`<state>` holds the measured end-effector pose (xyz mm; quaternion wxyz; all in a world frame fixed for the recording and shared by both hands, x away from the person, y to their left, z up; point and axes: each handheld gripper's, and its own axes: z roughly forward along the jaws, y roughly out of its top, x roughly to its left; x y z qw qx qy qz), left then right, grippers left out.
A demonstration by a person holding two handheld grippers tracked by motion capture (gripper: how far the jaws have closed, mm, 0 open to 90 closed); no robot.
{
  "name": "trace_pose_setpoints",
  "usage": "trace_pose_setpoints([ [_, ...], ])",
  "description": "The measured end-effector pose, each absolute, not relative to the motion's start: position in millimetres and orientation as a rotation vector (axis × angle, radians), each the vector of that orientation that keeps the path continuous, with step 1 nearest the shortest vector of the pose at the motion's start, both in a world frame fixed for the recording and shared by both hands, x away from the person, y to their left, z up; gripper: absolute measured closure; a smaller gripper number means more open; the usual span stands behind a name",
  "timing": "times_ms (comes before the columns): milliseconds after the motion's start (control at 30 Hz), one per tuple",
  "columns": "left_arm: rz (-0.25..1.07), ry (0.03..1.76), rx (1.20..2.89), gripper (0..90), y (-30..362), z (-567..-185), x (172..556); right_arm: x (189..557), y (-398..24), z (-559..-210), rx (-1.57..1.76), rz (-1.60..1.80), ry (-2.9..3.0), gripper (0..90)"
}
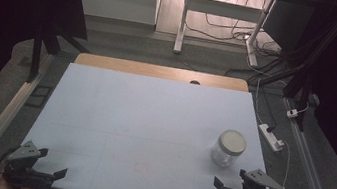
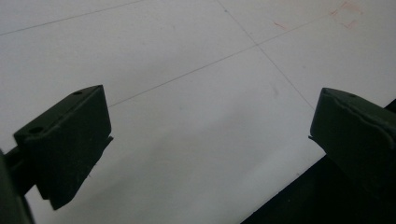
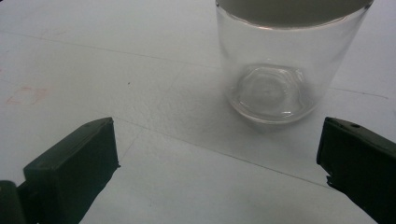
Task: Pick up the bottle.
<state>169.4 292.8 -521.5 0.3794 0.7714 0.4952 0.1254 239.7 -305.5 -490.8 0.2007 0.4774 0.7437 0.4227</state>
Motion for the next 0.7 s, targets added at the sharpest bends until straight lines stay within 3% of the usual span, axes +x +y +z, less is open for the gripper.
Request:
trace_pose_setpoints([
  [700,0.324,1.262,1.988,0.5,290.7,-521.7,170.2,266.1,-309.4,-490.0,1.282,1.142,2.094,0.0],
])
